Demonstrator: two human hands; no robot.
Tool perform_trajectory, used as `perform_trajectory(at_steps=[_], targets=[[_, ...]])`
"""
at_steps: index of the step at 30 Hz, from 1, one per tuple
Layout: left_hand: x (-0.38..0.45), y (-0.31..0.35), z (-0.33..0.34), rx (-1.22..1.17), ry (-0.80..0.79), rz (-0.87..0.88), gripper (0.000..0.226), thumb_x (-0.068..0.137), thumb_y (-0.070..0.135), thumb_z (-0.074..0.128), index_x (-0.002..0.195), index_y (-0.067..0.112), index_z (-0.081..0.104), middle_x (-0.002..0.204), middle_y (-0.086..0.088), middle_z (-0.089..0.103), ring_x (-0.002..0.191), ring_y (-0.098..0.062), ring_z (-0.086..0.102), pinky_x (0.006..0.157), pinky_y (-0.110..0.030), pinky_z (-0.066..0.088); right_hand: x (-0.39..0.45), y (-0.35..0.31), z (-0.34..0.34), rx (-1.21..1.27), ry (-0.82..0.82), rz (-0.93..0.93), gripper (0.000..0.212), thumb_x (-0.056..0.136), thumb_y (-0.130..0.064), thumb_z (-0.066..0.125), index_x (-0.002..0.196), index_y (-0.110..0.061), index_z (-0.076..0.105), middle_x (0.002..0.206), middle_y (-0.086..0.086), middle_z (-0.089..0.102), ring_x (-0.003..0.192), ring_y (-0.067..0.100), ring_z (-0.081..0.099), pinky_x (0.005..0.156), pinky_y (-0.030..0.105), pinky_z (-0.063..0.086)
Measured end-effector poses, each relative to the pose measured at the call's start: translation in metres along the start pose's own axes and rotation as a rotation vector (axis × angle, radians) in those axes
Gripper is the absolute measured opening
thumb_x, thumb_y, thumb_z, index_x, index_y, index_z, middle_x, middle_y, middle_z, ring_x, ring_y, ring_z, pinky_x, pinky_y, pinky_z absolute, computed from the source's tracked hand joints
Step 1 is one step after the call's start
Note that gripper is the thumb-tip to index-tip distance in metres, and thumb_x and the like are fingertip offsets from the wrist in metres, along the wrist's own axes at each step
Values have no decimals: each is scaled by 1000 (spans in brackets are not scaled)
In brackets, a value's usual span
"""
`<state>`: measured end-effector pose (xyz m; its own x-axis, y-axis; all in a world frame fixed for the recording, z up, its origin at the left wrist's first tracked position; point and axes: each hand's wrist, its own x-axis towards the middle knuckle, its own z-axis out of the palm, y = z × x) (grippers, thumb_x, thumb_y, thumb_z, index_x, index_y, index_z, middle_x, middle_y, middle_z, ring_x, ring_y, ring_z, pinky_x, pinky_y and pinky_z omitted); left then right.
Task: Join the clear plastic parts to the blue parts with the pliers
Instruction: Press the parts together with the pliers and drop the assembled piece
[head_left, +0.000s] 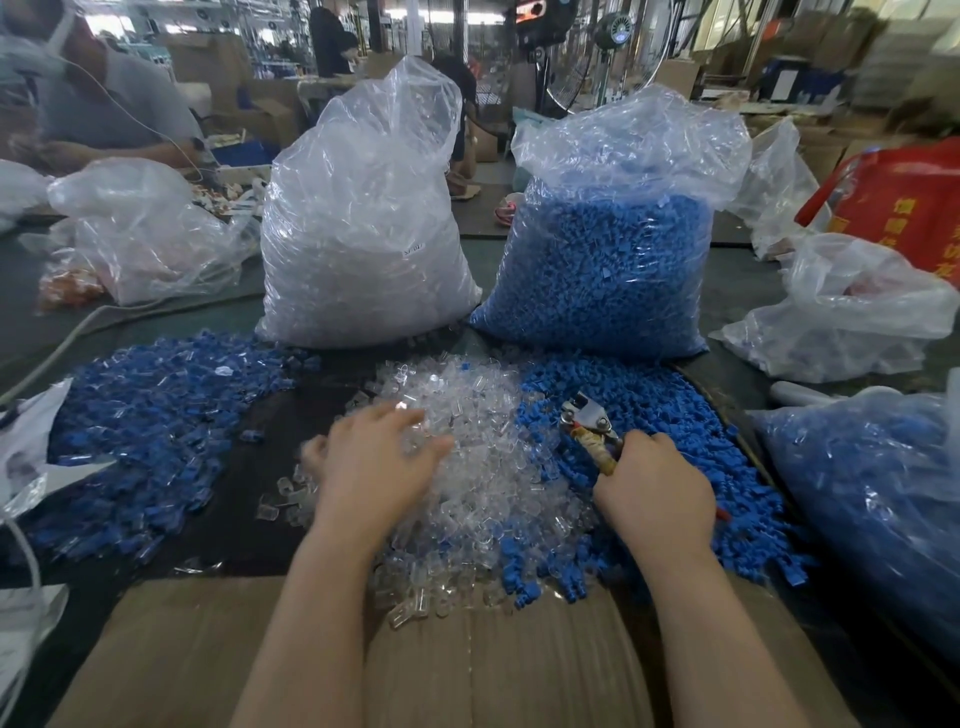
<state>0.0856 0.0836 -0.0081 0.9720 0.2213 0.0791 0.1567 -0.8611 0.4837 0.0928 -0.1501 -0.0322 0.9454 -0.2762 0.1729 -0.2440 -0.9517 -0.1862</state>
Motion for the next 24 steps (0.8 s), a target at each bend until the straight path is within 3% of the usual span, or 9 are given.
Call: perform_trajectory(at_steps=[3,9,13,15,20,24], targets=[[-4,14,14,76,-59,84,38,93,56,52,129,44,56,155,8,32,142,-19,30,116,-45,10,1,-1,1,-24,-13,2,15,86,-28,58,93,-17,50,99,3,54,63,23,45,56,30,30],[-7,16,16,-51,64,71,11,89,42,66,99,39,71,142,9,47,134,-16,36,111,-43,18,1,-1,3,-63,-25,-23,22,88,-30,59,103,-15,53,103,4,55,78,26,60,64,32,36],[-7,18,20,33,-20,114,28,95,43,56,121,39,64,152,7,36,141,-18,28,114,-45,16,3,1,4,-65,-17,-37,23,88,-30,60,103,-15,54,104,4,57,84,26,63,65,32,38],[-7,18,21,27,-49,124,28,97,42,54,123,40,63,153,8,36,141,-18,28,114,-44,15,3,1,4,-62,-26,-44,23,88,-31,60,103,-15,54,104,4,57,85,27,63,66,33,38],[-8,17,19,-7,8,133,15,94,38,60,106,37,69,139,11,48,132,-12,36,109,-40,19,2,0,3,-40,-14,-54,18,87,-29,60,93,-18,47,98,3,57,79,25,61,62,32,37],[-10,18,18,-83,105,180,5,91,37,64,90,40,61,110,21,51,105,0,39,96,-30,17,2,-1,2,-22,24,-34,16,85,-27,60,93,-18,50,90,1,57,67,21,49,58,32,34]])
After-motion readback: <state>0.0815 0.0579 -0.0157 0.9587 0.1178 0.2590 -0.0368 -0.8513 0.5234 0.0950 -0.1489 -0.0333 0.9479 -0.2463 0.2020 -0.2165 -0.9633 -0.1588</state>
